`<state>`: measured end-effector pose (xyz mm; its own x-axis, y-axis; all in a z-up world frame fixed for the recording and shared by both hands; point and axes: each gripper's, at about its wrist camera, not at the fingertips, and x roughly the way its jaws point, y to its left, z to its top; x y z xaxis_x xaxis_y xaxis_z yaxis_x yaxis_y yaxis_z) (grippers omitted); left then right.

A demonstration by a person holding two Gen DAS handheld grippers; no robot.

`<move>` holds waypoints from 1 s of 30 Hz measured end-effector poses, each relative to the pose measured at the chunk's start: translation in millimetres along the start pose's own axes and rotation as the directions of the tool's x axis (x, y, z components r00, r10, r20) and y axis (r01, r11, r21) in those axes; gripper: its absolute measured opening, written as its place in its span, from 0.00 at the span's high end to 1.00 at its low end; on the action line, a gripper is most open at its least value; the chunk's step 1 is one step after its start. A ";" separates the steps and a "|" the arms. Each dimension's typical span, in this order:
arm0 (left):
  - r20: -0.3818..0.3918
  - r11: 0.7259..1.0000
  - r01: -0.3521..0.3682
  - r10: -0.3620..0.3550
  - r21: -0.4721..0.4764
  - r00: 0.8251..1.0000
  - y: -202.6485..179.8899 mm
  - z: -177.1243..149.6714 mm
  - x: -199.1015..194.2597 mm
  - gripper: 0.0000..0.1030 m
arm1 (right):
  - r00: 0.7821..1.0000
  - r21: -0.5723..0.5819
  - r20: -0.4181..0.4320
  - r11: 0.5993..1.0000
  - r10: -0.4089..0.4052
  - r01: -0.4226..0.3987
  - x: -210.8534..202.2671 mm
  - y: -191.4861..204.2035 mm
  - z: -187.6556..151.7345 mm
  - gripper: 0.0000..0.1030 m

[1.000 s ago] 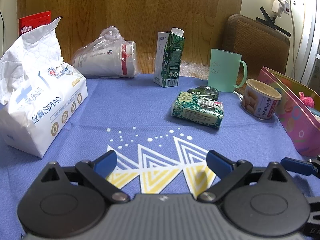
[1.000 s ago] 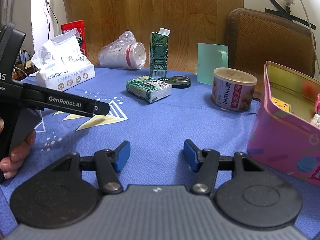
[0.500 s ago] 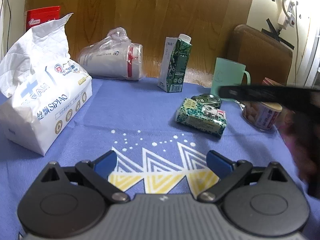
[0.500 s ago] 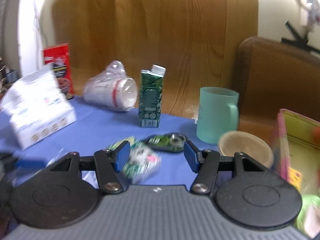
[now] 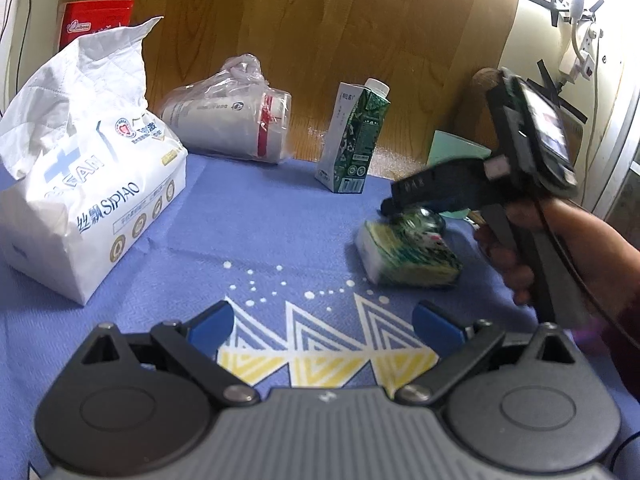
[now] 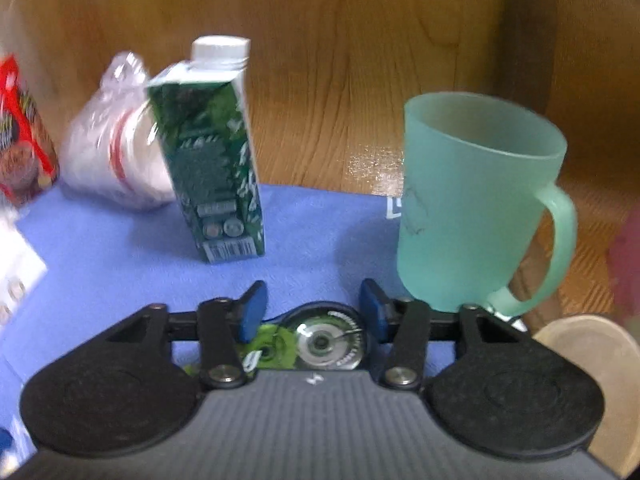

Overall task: Organize soft objects
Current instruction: 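Grasp the green tape roller on the table with the right gripper, then lift the green tape roller with the right gripper toward the left gripper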

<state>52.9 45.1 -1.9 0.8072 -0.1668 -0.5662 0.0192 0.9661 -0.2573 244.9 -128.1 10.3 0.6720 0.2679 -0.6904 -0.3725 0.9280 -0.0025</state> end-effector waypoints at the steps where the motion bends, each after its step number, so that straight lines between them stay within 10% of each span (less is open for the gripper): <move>1: 0.001 1.000 0.003 -0.003 -0.004 1.000 0.8 0.1 -0.1 0.03 | 1.000 -0.017 0.001 1.000 0.002 -0.002 -6.9 2.6 -5.5 0.54; 23: 0.008 0.998 0.035 -0.035 -0.052 0.999 9.5 0.4 -11.9 0.02 | 0.964 0.135 0.260 0.986 0.057 -0.094 -192.8 -38.6 -178.5 0.51; 30: -0.056 0.974 0.226 -0.226 -0.006 0.973 -15.3 -11.3 -61.0 0.05 | 0.964 -0.028 0.244 0.994 0.106 -0.102 -200.5 -31.7 -194.8 0.46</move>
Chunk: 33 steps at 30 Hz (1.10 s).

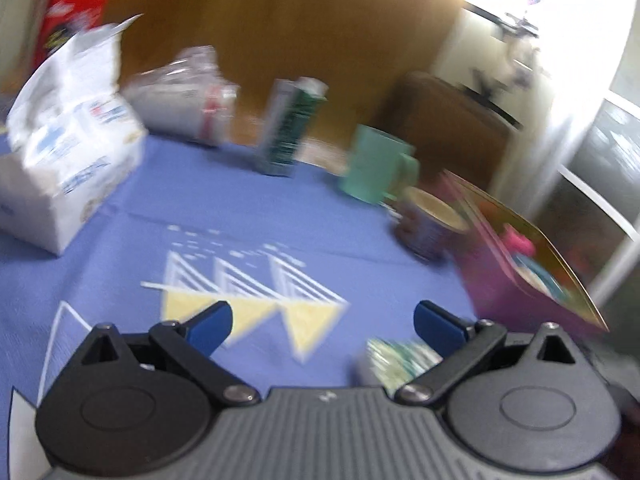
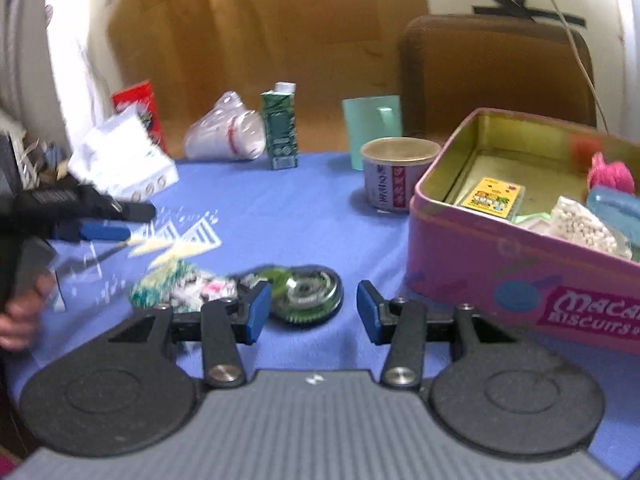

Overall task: Organize soft objects
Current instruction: 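Lift the green tape roller with the right gripper toward the left gripper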

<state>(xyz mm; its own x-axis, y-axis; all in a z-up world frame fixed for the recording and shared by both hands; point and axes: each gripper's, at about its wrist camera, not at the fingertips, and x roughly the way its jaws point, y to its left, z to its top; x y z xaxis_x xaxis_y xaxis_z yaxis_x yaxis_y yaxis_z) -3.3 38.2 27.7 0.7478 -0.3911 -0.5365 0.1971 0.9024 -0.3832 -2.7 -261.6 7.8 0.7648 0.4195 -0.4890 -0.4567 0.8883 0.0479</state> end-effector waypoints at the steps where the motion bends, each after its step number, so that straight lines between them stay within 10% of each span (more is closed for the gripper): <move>1: -0.014 0.999 0.011 -0.011 0.034 1.000 -7.5 -1.8 -5.9 0.06 | 1.000 -0.031 -0.004 0.999 -0.008 0.008 3.9 1.2 0.0 0.41; 8: -0.194 0.965 0.261 -0.256 0.000 0.947 -27.2 -17.7 -11.0 0.10 | 1.000 -0.221 -0.026 0.975 0.010 -0.016 21.8 11.5 7.6 0.33; 12: -0.266 0.956 0.274 -0.292 -0.103 0.919 -25.2 -25.1 17.0 0.13 | 0.998 -0.278 -0.065 0.960 0.024 -0.041 39.6 15.4 8.7 0.31; 22: -0.123 0.968 0.075 -0.107 -0.240 0.987 8.9 18.5 54.8 0.12 | 0.998 -0.127 -0.069 0.992 -0.005 -0.004 17.7 17.0 -5.6 0.42; 33: -0.139 0.955 0.259 -0.278 -0.143 0.951 -25.2 14.4 4.7 0.06 | 0.999 -0.070 -0.034 0.997 0.026 -0.028 -14.1 17.9 -31.3 0.41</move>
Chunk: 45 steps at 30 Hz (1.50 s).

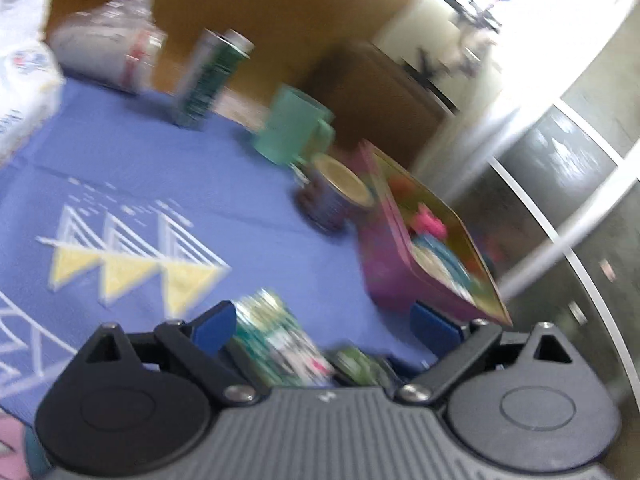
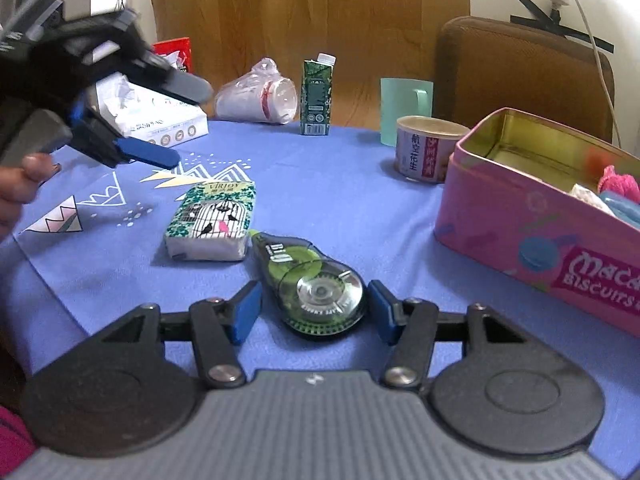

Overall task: Organize soft objects
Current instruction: 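Lift the green tape roller with the right gripper toward the left gripper, then grasp the green tape roller with the left gripper while the right gripper releases it, then drop the green tape roller into the pink tin with the left gripper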

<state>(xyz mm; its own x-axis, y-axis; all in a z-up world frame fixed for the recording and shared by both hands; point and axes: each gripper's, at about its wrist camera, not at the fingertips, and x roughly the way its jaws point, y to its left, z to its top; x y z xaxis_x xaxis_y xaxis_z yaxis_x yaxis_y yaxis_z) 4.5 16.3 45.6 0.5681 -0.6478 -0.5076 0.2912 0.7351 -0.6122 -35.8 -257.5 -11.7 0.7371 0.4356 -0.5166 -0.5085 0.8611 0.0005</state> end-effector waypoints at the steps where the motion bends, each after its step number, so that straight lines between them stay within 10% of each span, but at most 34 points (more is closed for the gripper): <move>1: -0.026 1.000 0.014 -0.014 0.021 1.000 -6.9 -4.1 2.4 0.06 | 1.000 0.000 0.002 1.000 0.000 0.000 1.1 0.1 0.5 0.41; 13: -0.248 0.998 0.064 -0.060 0.008 0.967 -43.3 -32.6 74.6 0.08 | 0.995 0.223 0.035 0.970 0.092 -0.097 -12.9 -27.2 -5.1 0.45; 18: -0.269 0.996 0.069 -0.082 -0.058 0.960 -40.1 -24.9 97.0 0.54 | 0.988 0.331 0.080 0.931 0.134 -0.153 -24.2 -39.3 -13.3 0.45; 21: -0.256 0.996 0.091 -0.094 -0.023 0.962 -52.5 -13.0 101.6 0.59 | 0.990 0.284 0.121 0.954 0.067 -0.099 -34.2 -35.3 -8.9 0.45; 30: -0.164 0.976 0.133 -0.105 0.171 0.981 -122.2 41.0 142.2 0.56 | 0.934 0.166 0.289 0.972 -0.211 0.168 -46.7 -53.0 32.8 0.45; 36: -0.082 0.958 -0.033 0.059 0.284 0.995 -143.1 50.4 183.9 0.38 | 0.904 0.221 0.229 0.924 -0.361 0.312 -9.4 -96.9 48.4 0.44; 45: -0.022 0.936 0.027 -0.020 0.351 1.000 -125.5 27.0 124.7 0.26 | 0.892 0.315 0.243 0.901 -0.380 0.298 -15.2 -103.2 26.9 0.44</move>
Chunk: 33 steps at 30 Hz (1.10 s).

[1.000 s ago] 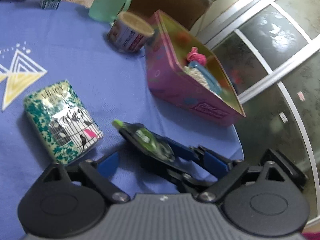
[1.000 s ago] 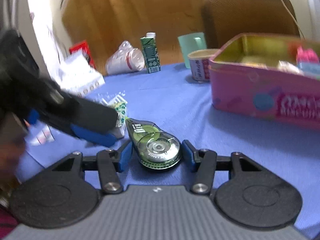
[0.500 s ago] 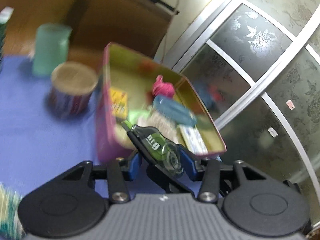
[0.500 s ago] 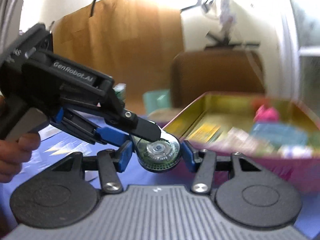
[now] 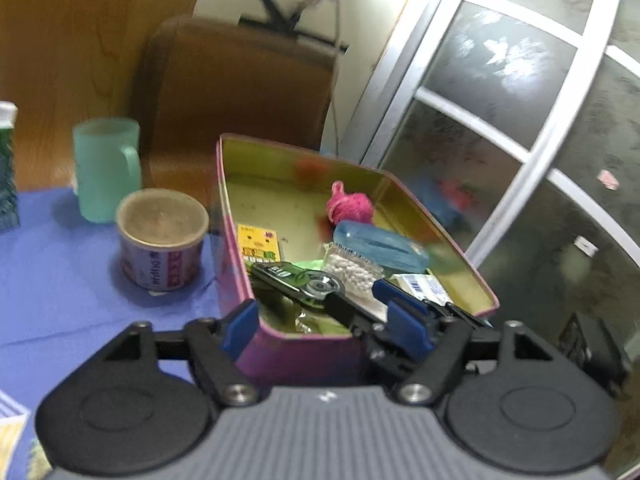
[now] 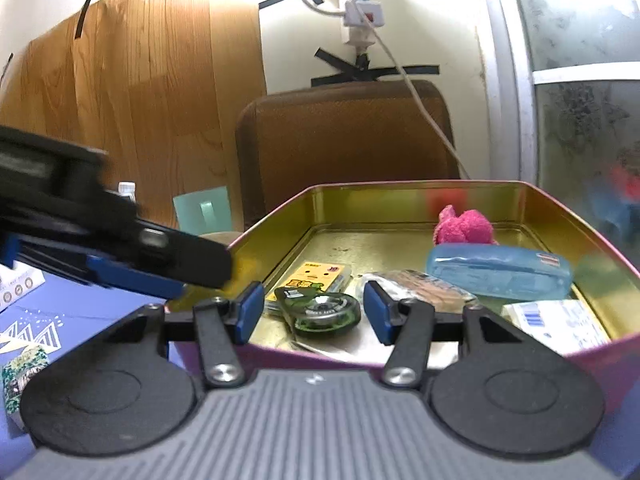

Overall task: Organize soft objects
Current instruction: 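Drop the green tape roller into the pink tin with the left gripper, then move the left gripper to the green floral tissue pack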

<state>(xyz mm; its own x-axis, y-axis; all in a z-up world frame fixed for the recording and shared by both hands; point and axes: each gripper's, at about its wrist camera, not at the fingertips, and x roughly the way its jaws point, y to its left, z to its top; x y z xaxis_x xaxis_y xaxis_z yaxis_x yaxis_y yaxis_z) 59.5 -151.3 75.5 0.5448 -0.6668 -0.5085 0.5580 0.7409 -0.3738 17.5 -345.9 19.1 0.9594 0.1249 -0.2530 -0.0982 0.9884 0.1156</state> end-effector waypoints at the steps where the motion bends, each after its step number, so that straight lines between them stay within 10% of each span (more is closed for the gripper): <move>1: 0.015 1.000 0.003 -0.003 0.006 1.000 1.9 -4.3 -10.2 0.26 | 1.000 0.006 0.016 1.000 0.002 -0.002 -4.2 0.8 -1.3 0.44; 9: 0.107 0.982 -0.086 0.105 -0.169 0.989 75.7 -39.5 -97.3 0.26 | 0.987 0.002 0.043 0.988 0.154 -0.154 -23.0 32.4 -3.0 0.42; 18: 0.080 0.904 -0.170 0.218 -0.392 0.973 151.1 -76.1 -144.7 0.26 | 0.893 -0.145 -0.162 0.885 0.421 -0.443 -15.8 120.4 -22.7 0.22; 33: 0.019 0.917 -0.275 0.293 -0.287 0.956 139.4 -89.9 -113.5 0.17 | 0.871 -0.224 -0.359 0.875 0.335 -0.429 4.3 155.8 -46.0 0.20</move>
<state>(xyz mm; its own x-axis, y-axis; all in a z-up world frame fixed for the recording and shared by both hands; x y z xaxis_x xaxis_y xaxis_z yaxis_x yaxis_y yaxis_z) 19.3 34.9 11.4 0.6963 -0.4221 -0.5806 0.1821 0.8862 -0.4259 -5.8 -187.4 -8.1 0.7078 0.4709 -0.5266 -0.5565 0.8308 -0.0051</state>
